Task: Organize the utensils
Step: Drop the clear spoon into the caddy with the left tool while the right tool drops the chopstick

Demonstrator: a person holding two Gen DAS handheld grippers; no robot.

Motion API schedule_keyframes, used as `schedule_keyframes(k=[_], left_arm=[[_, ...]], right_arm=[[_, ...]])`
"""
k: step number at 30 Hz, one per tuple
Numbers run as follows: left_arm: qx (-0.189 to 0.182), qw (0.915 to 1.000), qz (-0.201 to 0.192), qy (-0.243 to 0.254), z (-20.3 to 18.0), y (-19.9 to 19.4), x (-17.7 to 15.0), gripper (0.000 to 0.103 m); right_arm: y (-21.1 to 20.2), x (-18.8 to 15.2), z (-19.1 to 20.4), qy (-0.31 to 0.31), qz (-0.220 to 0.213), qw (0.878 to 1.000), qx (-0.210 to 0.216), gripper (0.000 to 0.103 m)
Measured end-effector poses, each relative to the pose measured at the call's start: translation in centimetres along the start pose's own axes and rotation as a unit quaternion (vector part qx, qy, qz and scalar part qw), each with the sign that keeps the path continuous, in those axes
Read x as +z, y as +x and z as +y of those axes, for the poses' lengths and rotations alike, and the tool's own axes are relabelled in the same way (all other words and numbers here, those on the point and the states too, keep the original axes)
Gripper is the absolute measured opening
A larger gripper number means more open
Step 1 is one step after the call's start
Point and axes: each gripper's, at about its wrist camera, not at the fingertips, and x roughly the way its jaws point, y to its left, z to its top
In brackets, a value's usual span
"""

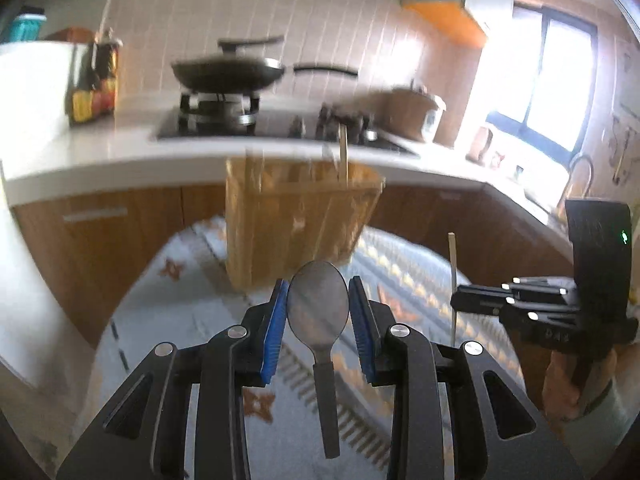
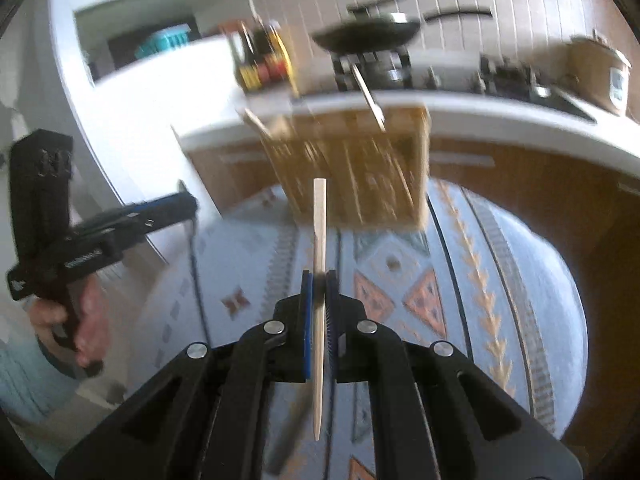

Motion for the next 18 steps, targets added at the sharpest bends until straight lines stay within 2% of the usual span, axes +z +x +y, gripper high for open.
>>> schedule_keyframes(k=[3, 8, 15, 18], left_arm=[[0.0, 0.9987, -0.051, -0.004, -0.4, -1.0, 2.2, 0.029], [-0.006, 0.9931, -0.116, -0.009, -0.8, -2.2, 6.2, 0.029], [0.009, 0.9813, -0.192, 0.001, -1.1, -2.0, 10.9, 0.029], [0.023, 0.9757, -0.218, 0.0, -0.5, -1.3, 12.3, 0.029]], right_arm=[[-1.0, 1.8, 0.7, -0.008, -0.049, 0.999, 0.022, 0.005], [-3.2, 5.5, 1.9, -0.014, -0.127, 0.991, 0.03, 0.005], [-3.7, 11.3, 1.9, -0.01, -0.221, 0.975, -0.005, 0.005], [-2.9, 13.1, 1.7, -0.01, -0.246, 0.969, -0.022, 0.005]])
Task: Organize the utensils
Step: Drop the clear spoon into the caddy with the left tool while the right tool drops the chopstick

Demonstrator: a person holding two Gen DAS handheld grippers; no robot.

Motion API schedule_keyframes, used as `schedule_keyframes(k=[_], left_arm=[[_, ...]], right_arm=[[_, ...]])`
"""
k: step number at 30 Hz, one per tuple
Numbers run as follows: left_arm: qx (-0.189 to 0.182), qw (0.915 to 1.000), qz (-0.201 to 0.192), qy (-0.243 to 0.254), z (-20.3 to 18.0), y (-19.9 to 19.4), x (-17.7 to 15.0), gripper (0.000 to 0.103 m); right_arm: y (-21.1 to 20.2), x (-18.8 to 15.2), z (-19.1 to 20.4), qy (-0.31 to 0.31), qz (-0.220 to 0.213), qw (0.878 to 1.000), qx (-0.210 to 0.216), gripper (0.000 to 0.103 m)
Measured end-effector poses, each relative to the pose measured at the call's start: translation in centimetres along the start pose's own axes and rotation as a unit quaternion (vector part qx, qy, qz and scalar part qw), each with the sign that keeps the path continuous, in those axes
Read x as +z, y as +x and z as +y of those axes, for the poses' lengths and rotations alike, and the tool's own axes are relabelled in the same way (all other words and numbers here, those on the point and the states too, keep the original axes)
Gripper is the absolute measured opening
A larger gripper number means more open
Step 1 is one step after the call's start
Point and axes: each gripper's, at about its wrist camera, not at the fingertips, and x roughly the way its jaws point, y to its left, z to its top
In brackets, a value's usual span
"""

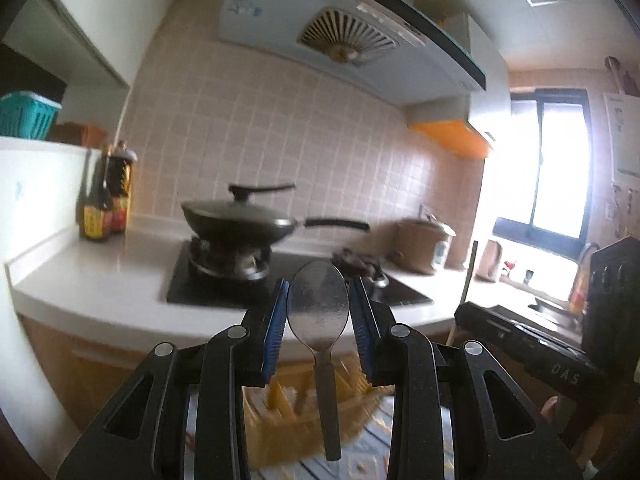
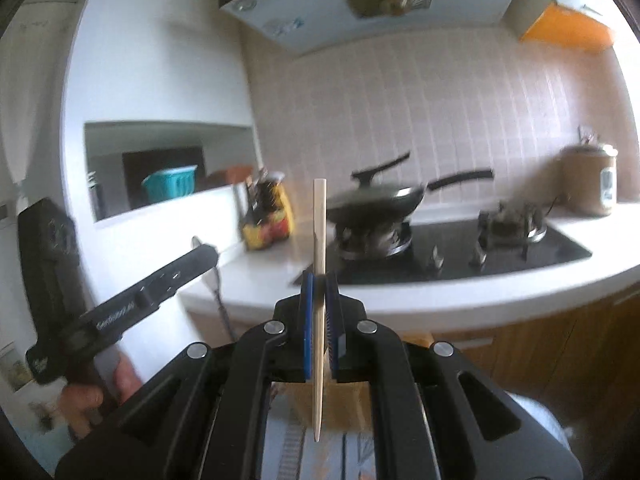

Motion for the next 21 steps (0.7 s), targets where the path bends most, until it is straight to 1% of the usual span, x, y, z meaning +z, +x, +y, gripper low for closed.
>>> schedule_keyframes(k=[3, 5, 7, 10, 15, 21], left_arm=[[0.009, 0.9996, -0.023, 0.009, 0.8, 1.2, 0.2, 0.029], [0.018, 0.9992, -0.031, 0.017, 1.3, 2.3, 0.0, 0.029], [0.024, 0.9991, -0.031, 0.018, 1.9, 3.2, -0.4, 0.029], [0.03, 0.9989, -0.029, 0.021, 2.7, 4.5, -1.1, 0.029], [0.027, 0.9991, -0.014, 0.028, 3.7, 6.3, -2.9, 0.029], [0.024, 0.9992, -0.003, 0.033, 4.2, 6.9, -4.7, 0.029]], right_arm=[[2.7, 0.8, -0.8, 0.004, -0.012, 1.0, -0.012, 0.004], [4.3, 1.0, -0.9, -0.007, -0.021, 0.999, -0.027, 0.004], [6.0, 1.0, -1.0, -0.014, -0.023, 0.999, -0.032, 0.004], [8.4, 0.4, -1.1, -0.023, -0.014, 0.999, -0.039, 0.004], [10.8, -1.7, -1.2, -0.058, 0.004, 0.996, -0.064, 0.004], [12.0, -3.5, -2.6, -0.042, 0.02, 0.996, -0.072, 0.005]])
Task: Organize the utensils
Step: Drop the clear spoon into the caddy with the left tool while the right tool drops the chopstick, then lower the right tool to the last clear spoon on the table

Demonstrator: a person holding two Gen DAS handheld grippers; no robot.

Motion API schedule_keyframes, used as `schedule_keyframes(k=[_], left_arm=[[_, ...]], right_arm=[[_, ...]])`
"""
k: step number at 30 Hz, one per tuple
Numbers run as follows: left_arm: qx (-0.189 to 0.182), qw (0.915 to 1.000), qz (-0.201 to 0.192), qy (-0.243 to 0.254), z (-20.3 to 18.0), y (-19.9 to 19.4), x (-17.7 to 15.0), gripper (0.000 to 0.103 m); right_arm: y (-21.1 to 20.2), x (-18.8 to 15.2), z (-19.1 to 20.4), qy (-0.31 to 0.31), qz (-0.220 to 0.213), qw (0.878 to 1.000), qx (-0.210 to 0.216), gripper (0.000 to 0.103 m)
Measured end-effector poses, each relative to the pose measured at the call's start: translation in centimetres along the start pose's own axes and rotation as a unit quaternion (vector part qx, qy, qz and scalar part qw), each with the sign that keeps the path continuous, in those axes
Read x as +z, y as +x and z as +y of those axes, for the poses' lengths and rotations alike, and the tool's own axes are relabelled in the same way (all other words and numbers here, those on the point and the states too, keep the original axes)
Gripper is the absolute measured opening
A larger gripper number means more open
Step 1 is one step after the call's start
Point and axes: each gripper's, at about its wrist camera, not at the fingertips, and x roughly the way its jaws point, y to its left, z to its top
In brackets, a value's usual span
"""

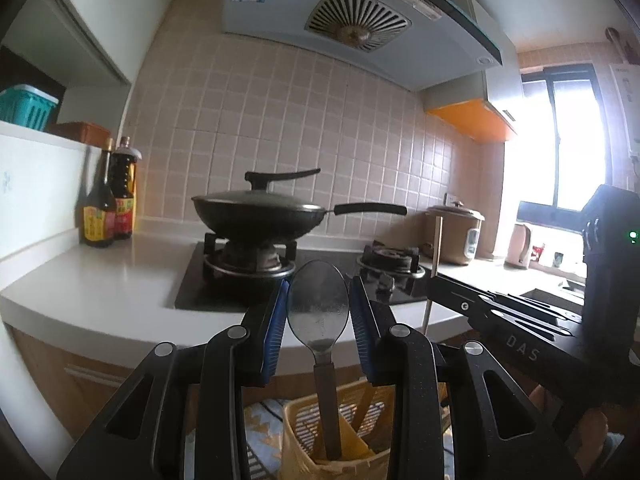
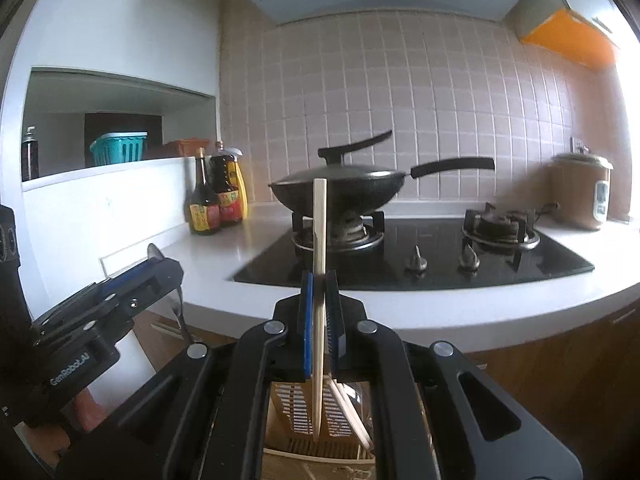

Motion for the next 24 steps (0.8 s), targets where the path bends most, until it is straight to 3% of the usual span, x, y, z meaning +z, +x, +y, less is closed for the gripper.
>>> schedule_keyframes(k=[10, 12, 14, 19, 24], left_arm=[[-0.019, 0.9991, 0.022, -0.03, 1.6, -0.6, -0.9, 0.03], [-0.022, 0.9988, 0.023, -0.037, 2.0, -1.1, -0.7, 0.034], [-0.022, 0.9987, 0.019, -0.042, 2.1, -1.9, -0.4, 0.049], [-0.022, 0.999, 0.01, -0.038, 2.1, -4.8, 0.8, 0.052], [-0.03, 0.9985, 0.003, -0.047, 1.9, -8.3, 1.7, 0.055]], right_arm=[[-1.1, -1.3, 0.5, -0.019, 0.016, 1.0, 0.003, 0.005], [-1.8, -1.3, 0.3, -0.007, 0.018, 1.0, 0.006, 0.007], [-2.3, -1.3, 0.0, 0.006, 0.025, 1.0, 0.013, 0.013], [-4.6, -1.4, -0.3, 0.019, 0.039, 0.999, 0.015, 0.015], [-8.4, -1.4, -0.9, 0.041, 0.045, 0.998, 0.02, 0.027]])
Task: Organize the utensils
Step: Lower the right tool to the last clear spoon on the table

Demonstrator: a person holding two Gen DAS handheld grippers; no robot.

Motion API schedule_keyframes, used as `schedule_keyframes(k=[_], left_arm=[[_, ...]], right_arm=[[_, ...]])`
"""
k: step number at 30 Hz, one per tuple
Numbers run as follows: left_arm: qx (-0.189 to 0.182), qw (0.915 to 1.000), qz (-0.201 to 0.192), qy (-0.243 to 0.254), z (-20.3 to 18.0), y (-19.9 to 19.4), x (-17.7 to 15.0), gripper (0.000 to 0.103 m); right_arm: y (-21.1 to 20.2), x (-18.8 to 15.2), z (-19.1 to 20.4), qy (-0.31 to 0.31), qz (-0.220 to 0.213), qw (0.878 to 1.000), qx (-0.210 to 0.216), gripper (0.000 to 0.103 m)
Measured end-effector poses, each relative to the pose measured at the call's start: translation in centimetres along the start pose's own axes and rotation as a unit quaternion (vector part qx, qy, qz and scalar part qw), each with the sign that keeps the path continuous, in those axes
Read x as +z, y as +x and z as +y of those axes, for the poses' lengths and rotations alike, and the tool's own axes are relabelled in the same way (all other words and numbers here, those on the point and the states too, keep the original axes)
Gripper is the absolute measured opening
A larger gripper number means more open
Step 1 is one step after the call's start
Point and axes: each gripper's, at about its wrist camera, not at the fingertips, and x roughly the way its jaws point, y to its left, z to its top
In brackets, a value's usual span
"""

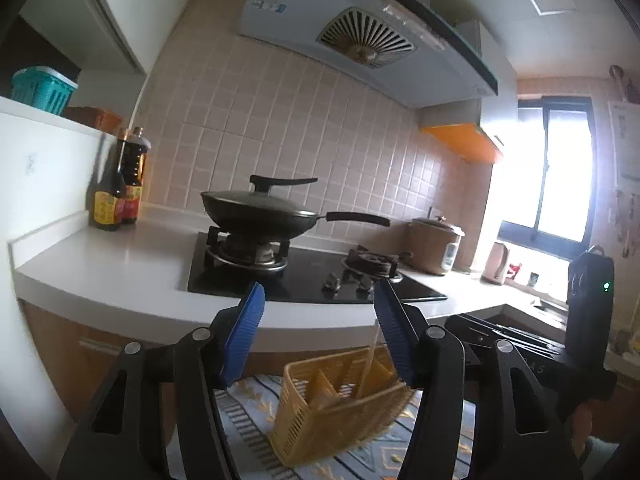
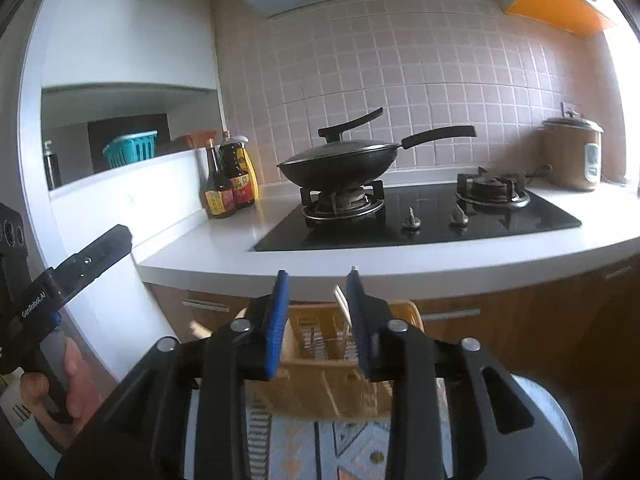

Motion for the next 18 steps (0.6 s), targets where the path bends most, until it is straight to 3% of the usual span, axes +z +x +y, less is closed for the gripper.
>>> schedule_keyframes(k=[4, 9, 12, 15, 18], left_arm=[[-0.002, 0.9999, 0.014, -0.001, -0.9, -2.5, 0.3, 0.055], [-0.018, 0.9971, 0.074, 0.003, -1.7, -4.8, -0.2, 0.06], [-0.023, 0.9935, 0.112, -0.002, -1.6, -5.5, -1.0, 0.06], [-0.034, 0.9833, 0.178, -0.019, -1.5, -5.0, -2.8, 0.06], [-0.049, 0.961, 0.267, -0.05, -1.3, -3.2, -5.8, 0.06]], right_arm=[[-2.9, -0.5, -0.3, 0.013, 0.018, 1.0, -0.003, 0.027], [-5.3, -4.4, -2.3, 0.082, 0.123, 0.989, 0.029, 0.027], [-5.8, -6.9, -2.5, 0.076, 0.174, 0.982, 0.008, 0.027], [-5.4, -9.5, -2.0, 0.066, 0.243, 0.968, -0.016, 0.027], [-4.2, -12.5, -2.0, 0.083, 0.323, 0.942, -0.019, 0.027]])
